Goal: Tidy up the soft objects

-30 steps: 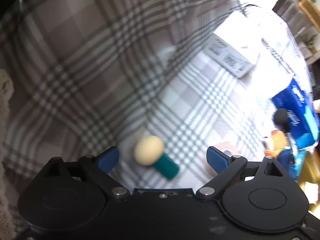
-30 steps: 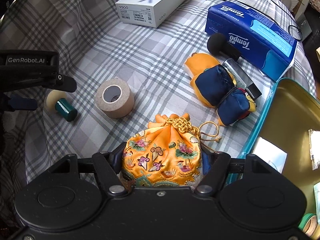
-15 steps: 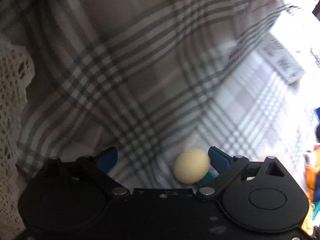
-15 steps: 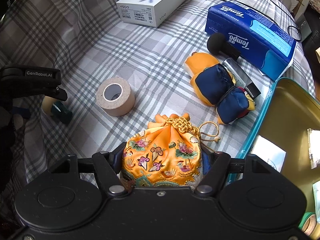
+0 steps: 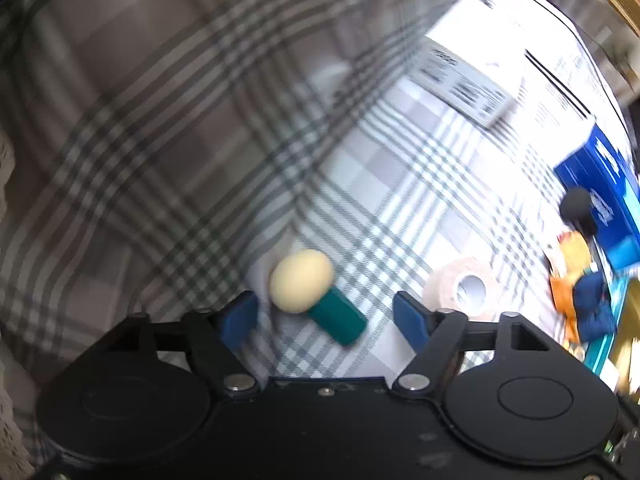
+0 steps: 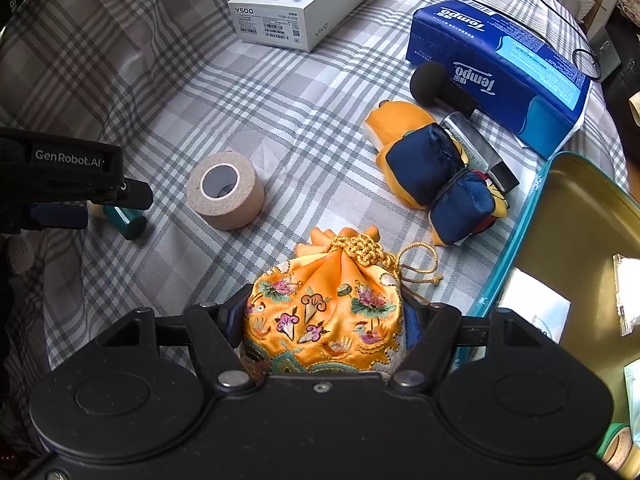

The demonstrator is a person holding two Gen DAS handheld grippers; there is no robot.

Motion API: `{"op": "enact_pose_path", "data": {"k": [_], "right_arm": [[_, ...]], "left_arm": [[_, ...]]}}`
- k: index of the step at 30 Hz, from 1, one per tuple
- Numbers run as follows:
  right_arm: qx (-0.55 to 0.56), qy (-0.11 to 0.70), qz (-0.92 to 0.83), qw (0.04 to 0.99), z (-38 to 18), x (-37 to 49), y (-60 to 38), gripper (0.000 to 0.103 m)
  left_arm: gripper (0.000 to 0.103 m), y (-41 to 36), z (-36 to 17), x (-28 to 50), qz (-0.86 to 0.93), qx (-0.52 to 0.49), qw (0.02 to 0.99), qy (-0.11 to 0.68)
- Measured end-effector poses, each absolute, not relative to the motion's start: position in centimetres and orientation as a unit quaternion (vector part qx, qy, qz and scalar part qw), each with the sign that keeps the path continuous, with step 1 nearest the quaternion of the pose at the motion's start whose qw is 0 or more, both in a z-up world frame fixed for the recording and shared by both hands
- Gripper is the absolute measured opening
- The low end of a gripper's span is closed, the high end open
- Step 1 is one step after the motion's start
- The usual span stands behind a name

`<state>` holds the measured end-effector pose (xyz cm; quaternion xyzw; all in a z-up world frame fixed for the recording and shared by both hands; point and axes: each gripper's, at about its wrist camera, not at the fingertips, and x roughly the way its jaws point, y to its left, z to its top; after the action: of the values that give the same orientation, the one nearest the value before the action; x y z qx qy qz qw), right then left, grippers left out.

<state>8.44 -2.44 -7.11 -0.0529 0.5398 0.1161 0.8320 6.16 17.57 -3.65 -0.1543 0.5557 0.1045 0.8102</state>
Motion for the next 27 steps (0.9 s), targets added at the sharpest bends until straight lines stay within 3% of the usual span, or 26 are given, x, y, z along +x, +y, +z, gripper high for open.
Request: {"op": "enact_pose_path", "data": {"k": [2,19,21,27], "right_arm": [[-0.053,0.540,0.117,0.832,-7.2,8.4,-2.4,0.067],[-0.039,0.528,0.112,0.841,-6.2,7.7,-3.1,0.067],[-0.036,0.524,0.112,0.843,-5.9,7.6,-3.2,0.067],[-0.028,0.514,0.111,0.850,-4.8,7.1,-3.9,0.067]], "left_arm": [[0.089,16.6,-3.6,6.3,0.092,-0.132,0.815,0.556],[0.088,15.1,-5.1,8.0,0.055,-0.005,0.813,0.579],[0.086,14.8,-5.4,8.1,0.052,0.005,0.814,0.579],[0.062,14.5,-6.9,8.8,0.057,0.008,0.808,0.587]]}}
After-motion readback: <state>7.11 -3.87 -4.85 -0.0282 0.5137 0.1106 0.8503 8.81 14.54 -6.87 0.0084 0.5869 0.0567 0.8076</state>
